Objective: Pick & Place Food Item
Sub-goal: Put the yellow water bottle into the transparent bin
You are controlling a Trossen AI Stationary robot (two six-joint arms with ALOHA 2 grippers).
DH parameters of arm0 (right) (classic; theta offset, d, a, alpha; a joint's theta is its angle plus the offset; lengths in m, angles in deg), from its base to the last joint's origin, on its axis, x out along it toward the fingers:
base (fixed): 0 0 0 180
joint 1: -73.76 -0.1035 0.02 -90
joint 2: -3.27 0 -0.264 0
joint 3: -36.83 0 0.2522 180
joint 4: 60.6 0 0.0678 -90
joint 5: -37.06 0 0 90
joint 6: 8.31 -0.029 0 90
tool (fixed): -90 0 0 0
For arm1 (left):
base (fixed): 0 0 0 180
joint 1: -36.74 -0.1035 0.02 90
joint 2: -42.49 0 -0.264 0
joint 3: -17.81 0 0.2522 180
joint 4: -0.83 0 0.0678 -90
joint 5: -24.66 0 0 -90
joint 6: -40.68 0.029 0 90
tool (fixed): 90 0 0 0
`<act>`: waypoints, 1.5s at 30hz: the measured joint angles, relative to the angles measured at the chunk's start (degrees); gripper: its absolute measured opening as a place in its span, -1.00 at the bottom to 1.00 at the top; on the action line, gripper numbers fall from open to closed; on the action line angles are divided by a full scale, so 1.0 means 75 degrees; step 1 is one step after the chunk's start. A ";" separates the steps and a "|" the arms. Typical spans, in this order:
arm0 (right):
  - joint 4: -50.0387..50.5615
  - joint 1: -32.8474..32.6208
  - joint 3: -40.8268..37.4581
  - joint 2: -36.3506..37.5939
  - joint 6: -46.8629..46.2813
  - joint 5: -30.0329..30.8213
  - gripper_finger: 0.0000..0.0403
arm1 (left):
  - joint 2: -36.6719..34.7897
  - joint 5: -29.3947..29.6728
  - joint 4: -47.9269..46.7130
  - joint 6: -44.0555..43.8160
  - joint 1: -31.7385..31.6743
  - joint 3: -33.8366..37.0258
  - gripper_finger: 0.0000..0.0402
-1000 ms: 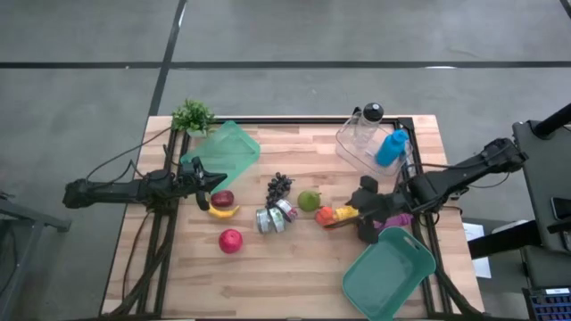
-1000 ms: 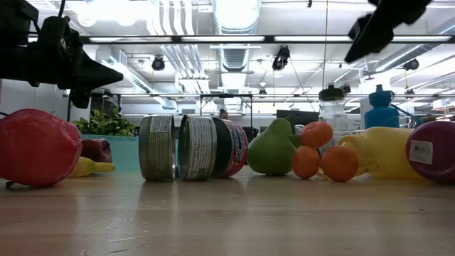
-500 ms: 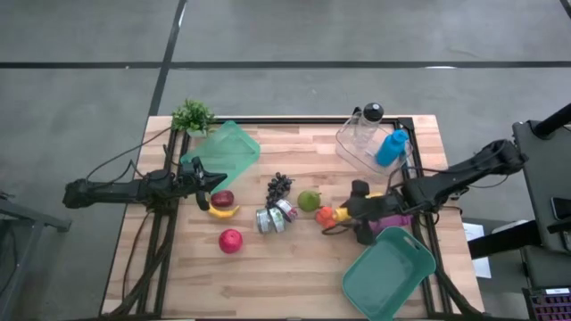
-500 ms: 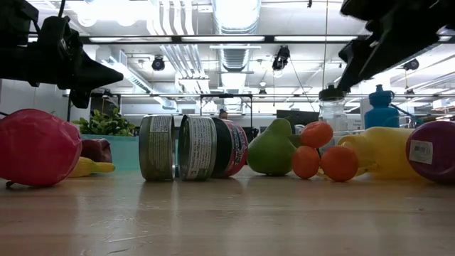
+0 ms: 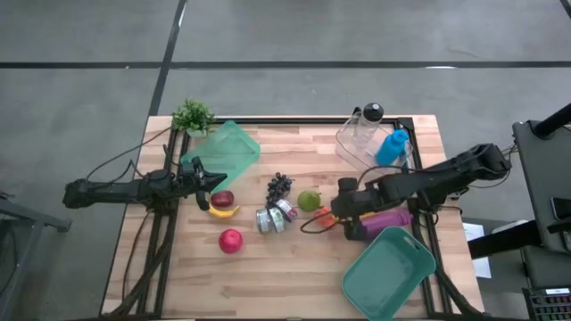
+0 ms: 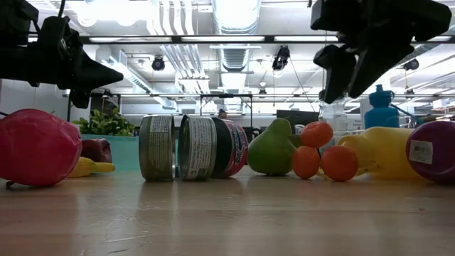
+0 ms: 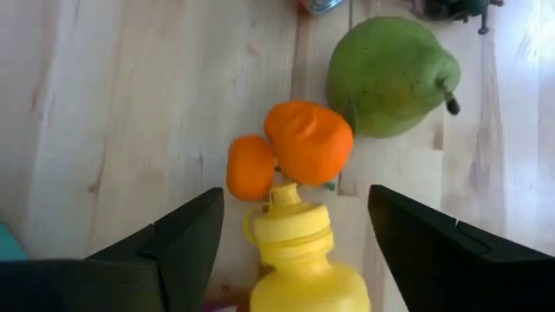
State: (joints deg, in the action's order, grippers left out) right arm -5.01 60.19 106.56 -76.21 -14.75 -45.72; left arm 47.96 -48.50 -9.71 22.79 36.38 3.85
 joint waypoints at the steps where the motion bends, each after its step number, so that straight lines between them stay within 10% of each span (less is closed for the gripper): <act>1: 0.0179 0.0004 0.0091 -0.0075 0.0037 0.0000 0.47 | 0.0000 0.0000 0.0000 0.0000 0.0000 0.0000 -0.99; 10: 0.0362 0.0031 0.0522 -0.0822 0.0110 -0.0044 0.91 | 0.0000 0.0000 0.0000 0.0000 0.0003 0.0003 -0.99; 45: 0.1220 0.0372 0.1095 -0.2687 0.0376 -0.0574 0.92 | 0.0000 0.0002 0.0000 0.0000 0.0001 0.0002 -0.99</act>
State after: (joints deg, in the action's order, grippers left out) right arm 4.14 62.97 114.77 -96.36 -11.94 -50.02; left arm 47.96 -48.48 -9.71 22.79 36.39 3.86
